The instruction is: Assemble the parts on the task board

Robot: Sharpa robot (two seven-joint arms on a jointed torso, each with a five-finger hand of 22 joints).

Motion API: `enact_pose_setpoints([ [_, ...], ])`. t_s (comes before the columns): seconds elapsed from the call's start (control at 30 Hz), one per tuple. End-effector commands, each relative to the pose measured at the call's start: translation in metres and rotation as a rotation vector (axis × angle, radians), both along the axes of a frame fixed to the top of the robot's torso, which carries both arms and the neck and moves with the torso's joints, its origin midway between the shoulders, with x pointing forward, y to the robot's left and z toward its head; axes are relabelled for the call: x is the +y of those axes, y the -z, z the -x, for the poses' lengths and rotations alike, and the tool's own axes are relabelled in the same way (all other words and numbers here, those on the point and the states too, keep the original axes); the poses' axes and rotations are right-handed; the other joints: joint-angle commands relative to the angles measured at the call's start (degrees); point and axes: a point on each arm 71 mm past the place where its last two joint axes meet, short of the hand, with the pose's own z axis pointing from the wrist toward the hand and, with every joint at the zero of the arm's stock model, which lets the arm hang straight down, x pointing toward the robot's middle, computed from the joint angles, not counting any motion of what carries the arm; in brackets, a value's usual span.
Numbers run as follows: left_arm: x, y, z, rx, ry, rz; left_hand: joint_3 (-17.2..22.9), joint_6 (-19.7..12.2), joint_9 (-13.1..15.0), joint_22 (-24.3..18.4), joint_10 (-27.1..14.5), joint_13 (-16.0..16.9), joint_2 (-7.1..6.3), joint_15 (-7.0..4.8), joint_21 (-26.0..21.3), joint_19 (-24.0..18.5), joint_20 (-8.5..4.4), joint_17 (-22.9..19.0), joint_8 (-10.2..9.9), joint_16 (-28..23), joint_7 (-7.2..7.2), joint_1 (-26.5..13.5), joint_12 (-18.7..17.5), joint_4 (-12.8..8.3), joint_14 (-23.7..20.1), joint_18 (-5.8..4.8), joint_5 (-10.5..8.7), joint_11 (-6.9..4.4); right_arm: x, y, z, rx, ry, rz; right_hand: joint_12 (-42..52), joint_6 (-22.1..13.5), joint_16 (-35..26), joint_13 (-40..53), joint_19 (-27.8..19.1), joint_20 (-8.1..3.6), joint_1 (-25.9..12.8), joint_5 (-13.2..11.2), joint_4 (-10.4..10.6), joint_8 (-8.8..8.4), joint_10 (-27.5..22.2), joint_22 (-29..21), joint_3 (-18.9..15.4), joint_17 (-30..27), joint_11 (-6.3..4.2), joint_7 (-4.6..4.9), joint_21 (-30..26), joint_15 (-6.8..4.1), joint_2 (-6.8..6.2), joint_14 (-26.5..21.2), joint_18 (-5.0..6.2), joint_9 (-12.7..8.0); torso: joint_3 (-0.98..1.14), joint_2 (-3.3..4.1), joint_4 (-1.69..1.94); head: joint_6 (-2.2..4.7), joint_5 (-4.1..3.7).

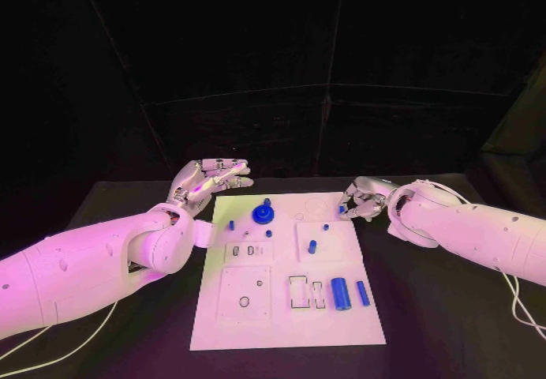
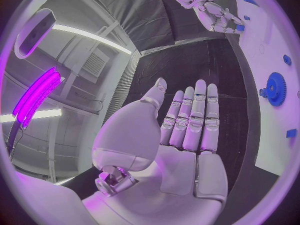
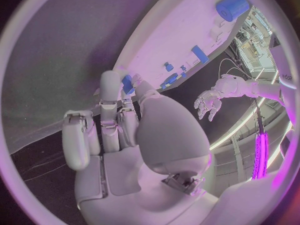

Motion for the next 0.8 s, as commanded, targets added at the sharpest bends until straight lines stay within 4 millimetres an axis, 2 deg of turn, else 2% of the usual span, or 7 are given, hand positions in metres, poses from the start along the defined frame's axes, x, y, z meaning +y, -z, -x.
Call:
enact_pose_setpoints([
  [0.03,-0.002,-0.001,0.000,-0.005,0.014,0.005,0.1,0.4,-0.1,-0.1,0.3,-0.1,0.47,0.15,-0.2,0.3,-0.04,-0.1,-0.3,-0.3,0.01,-0.1,-0.4,-0.3,0.4,0.42,0.16,0.10,0.000,-0.004,-0.001,-0.037,0.017,-0.007,0.2,1.6,0.0,5.8,6.1,-0.68,0.3,-0.3,-0.2,1.14,0.2,15.1,0.8,-0.1,-0.69,-0.71,0.3,-0.71,1.58,0.0,-0.86,0.7,0.01,-0.01,0.03,-0.07,0.01],
  [0.23,-0.001,-0.001,0.000,-0.004,0.015,0.005,0.1,0.4,-0.1,-0.1,0.3,-0.1,0.47,0.15,-0.2,0.3,-0.04,-0.1,-0.3,-0.3,0.01,-0.1,-0.4,-0.3,0.4,0.42,0.16,0.10,0.002,-0.008,0.001,-0.078,0.052,-0.028,0.0,2.4,0.0,5.7,6.1,-1.15,0.5,-1.7,-0.7,1.72,0.2,15.1,2.1,-0.1,-1.22,-1.26,0.3,-1.12,2.59,0.0,-0.86,1.0,0.01,-0.05,-0.04,-0.06,0.08],
  [0.4,0.000,-0.001,0.001,-0.004,0.013,0.004,0.1,0.4,-0.1,-0.1,0.3,-0.1,0.45,0.16,-0.2,0.4,-0.04,-0.1,-0.4,-0.4,0.05,-0.1,-0.4,-0.3,0.4,0.42,0.16,0.12,0.010,-0.013,0.011,-0.100,0.063,-0.068,-0.3,1.9,-0.1,5.4,6.1,-1.23,0.2,-1.7,-0.7,1.48,0.0,15.1,2.5,-0.1,-1.16,-1.10,0.3,-1.12,2.74,0.0,-0.86,0.9,-0.07,-0.16,-0.13,0.00,0.05],
  [0.47,0.001,-0.002,0.001,-0.004,0.011,0.004,0.1,0.4,-0.1,-0.1,0.3,-0.1,0.45,0.16,-0.2,0.4,-0.04,-0.1,-0.4,-0.4,0.07,-0.1,-0.5,-0.4,0.4,0.42,0.16,0.13,0.015,-0.016,0.016,-0.100,0.065,-0.083,-0.5,1.6,-0.1,5.3,6.1,-1.23,-0.2,-1.7,-0.5,1.30,-0.1,15.1,2.5,-0.1,-1.06,-0.98,0.3,-1.06,2.67,0.0,-0.86,0.8,-0.10,-0.20,-0.14,0.23,0.08],
  [0.6,0.002,-0.002,0.001,-0.005,0.010,0.004,0.1,0.4,-0.1,-0.1,0.3,-0.1,0.45,0.16,-0.3,0.4,-0.04,-0.1,-0.4,-0.4,0.07,-0.1,-0.5,-0.4,0.5,0.42,0.16,0.13,0.035,-0.023,0.032,-0.083,0.061,-0.124,-0.8,1.1,-0.1,5.0,6.1,-1.17,-0.9,-1.6,-0.3,1.07,-0.3,15.1,2.6,-0.1,-0.93,-0.82,0.3,-0.97,2.49,0.1,-0.86,0.7,-0.29,-0.48,-0.17,0.36,0.19],
  [0.8,0.004,-0.001,-0.001,-0.001,0.012,0.003,0.0,0.6,0.0,-0.2,0.6,0.0,0.56,0.05,-0.2,0.7,-0.10,0.0,-0.5,-0.4,0.00,-0.3,-0.5,-0.4,0.9,0.46,0.15,0.05,0.076,-0.029,0.047,-0.065,0.018,-0.129,-1.1,0.9,-0.2,4.8,6.1,-1.09,-1.5,-0.7,-0.2,0.92,-0.5,15.1,2.9,-0.1,-0.86,-0.74,0.3,-0.90,2.32,0.1,-0.86,0.7,-0.57,-0.97,-0.11,-0.09,0.72],
])
